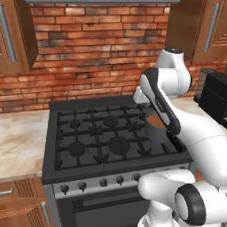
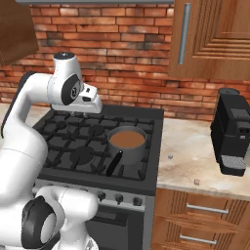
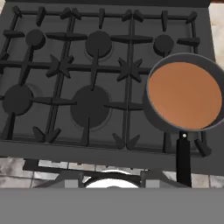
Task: Pick up the sugar cube(s) and place them in the saucepan with hot chocolate.
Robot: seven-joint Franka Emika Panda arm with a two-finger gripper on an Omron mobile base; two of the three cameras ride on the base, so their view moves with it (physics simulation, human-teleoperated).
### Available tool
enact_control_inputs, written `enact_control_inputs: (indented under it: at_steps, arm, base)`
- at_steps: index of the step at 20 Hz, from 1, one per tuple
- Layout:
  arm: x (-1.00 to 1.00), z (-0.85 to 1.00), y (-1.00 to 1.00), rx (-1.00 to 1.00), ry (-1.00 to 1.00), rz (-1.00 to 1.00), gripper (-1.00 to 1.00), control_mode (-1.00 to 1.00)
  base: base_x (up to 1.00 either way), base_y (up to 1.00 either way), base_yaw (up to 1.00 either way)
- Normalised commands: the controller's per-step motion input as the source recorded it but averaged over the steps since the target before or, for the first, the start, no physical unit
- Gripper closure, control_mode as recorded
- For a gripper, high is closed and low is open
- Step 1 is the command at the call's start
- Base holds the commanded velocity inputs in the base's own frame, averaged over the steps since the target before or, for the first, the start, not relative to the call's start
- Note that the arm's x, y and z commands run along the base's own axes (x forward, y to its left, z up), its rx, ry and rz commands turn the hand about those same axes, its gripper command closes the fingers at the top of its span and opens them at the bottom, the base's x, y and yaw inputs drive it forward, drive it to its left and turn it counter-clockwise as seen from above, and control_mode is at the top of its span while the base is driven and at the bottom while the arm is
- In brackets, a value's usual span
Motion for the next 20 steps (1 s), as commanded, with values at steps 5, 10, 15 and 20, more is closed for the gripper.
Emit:
enact_control_inputs:
  at_steps: [5,10,15,20]
  arm:
    - [0.00,-0.04,-0.20,0.00,0.00,-0.04,-1.00,-1.00]
    - [-0.30,-0.11,-0.38,0.01,0.00,-0.26,-1.00,-1.00]
    - [-0.61,-0.08,-0.35,0.00,0.00,-0.36,-1.00,-1.00]
    - [-0.52,-0.01,-0.46,0.02,0.00,-0.35,-1.00,-1.00]
  base:
    - [0.00,0.00,0.00]
    - [0.00,0.00,0.00]
    - [0.00,0.00,0.00]
    - [0.00,0.00,0.00]
